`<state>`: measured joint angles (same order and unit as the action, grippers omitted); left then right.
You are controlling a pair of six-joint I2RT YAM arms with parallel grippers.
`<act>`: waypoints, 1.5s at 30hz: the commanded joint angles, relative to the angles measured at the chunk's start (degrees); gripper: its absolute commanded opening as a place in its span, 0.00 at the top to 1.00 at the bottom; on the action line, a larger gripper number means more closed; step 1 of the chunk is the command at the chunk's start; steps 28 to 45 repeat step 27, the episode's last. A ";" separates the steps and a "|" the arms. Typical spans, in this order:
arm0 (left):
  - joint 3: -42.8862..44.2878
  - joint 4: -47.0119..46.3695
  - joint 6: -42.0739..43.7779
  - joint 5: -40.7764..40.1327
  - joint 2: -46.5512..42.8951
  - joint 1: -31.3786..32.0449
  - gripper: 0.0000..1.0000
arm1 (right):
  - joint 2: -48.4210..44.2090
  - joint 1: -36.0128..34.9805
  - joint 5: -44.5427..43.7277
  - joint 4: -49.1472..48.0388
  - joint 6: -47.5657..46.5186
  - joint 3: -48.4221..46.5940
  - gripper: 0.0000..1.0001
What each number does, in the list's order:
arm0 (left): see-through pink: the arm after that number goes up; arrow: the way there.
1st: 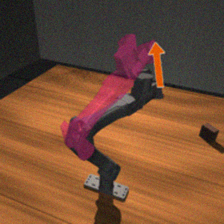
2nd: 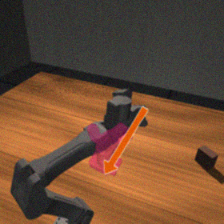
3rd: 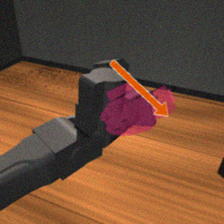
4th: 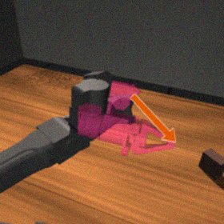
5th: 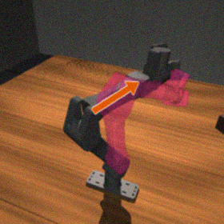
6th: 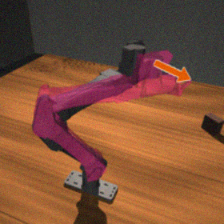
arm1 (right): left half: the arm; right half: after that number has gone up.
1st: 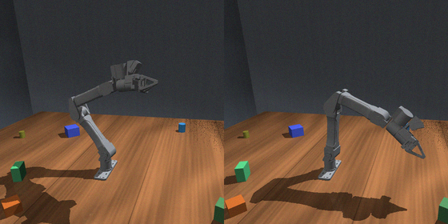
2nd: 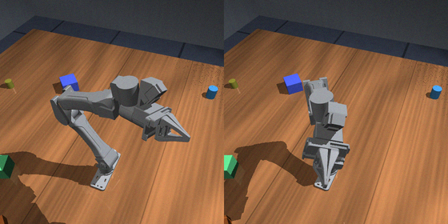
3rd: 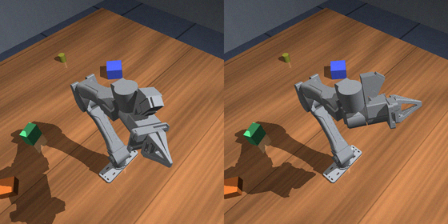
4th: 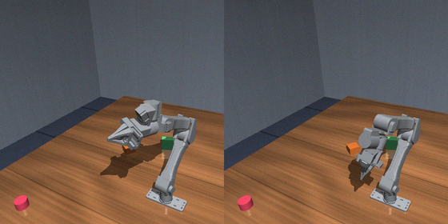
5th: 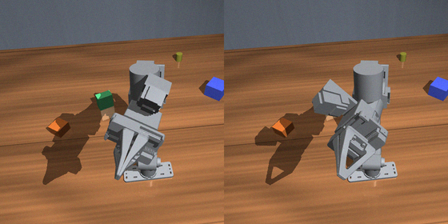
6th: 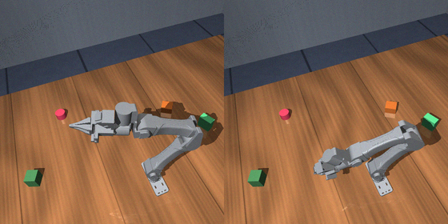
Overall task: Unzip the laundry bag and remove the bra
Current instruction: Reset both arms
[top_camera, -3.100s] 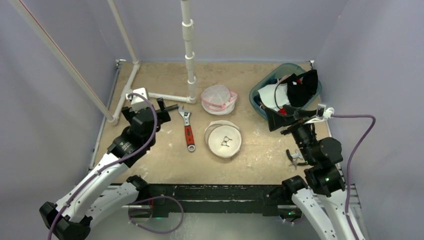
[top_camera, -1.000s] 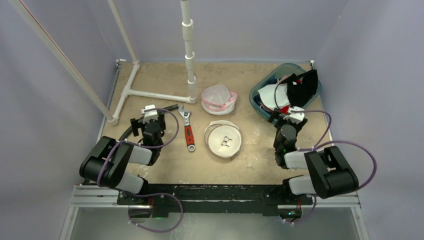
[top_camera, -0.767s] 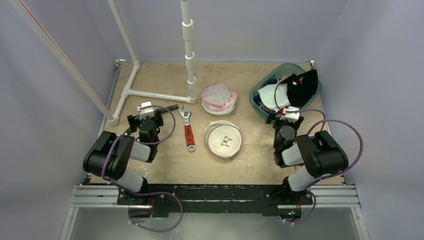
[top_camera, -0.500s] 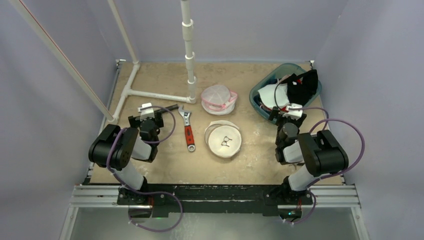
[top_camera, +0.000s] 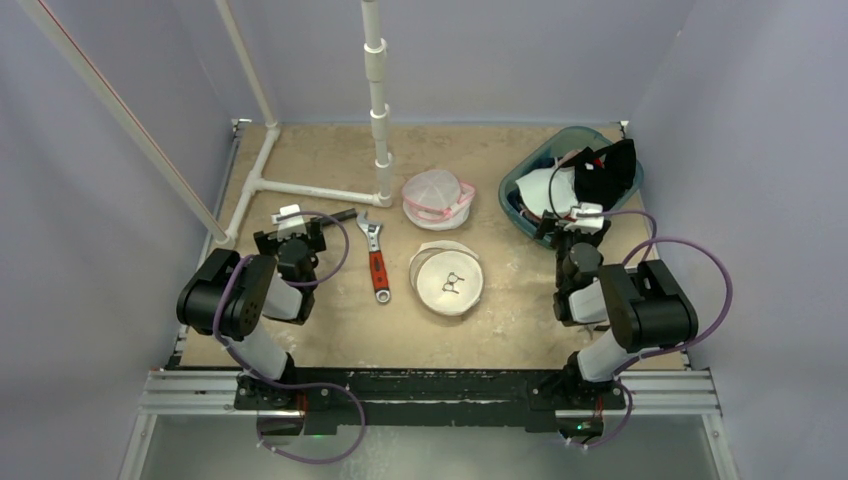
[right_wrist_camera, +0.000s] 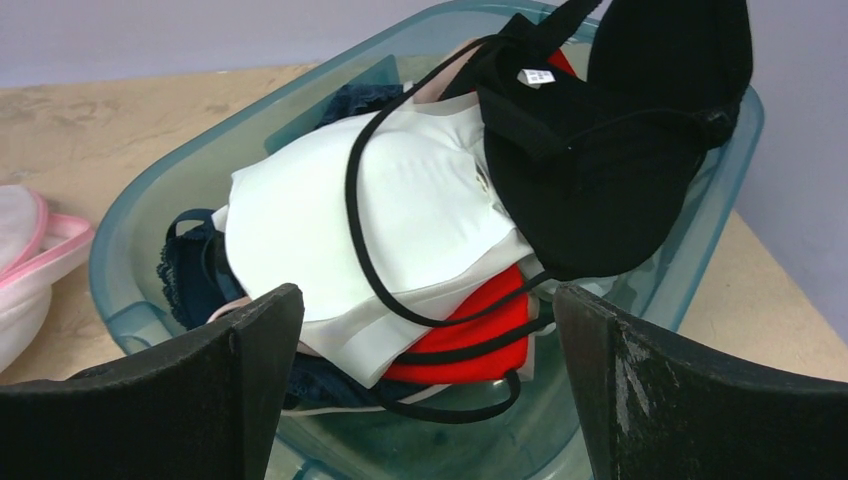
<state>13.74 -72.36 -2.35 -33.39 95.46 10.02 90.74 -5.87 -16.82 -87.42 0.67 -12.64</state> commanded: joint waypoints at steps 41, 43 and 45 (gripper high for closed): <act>0.86 -3.09 -0.84 0.61 -0.11 -0.39 0.01 | -0.92 1.56 2.40 -0.34 0.61 -2.56 0.02; 0.86 -3.09 -0.84 0.61 -0.11 -0.39 0.01 | -0.92 1.56 2.40 -0.34 0.61 -2.56 0.02; 0.86 -3.09 -0.84 0.61 -0.11 -0.39 0.01 | -0.92 1.56 2.40 -0.34 0.61 -2.56 0.02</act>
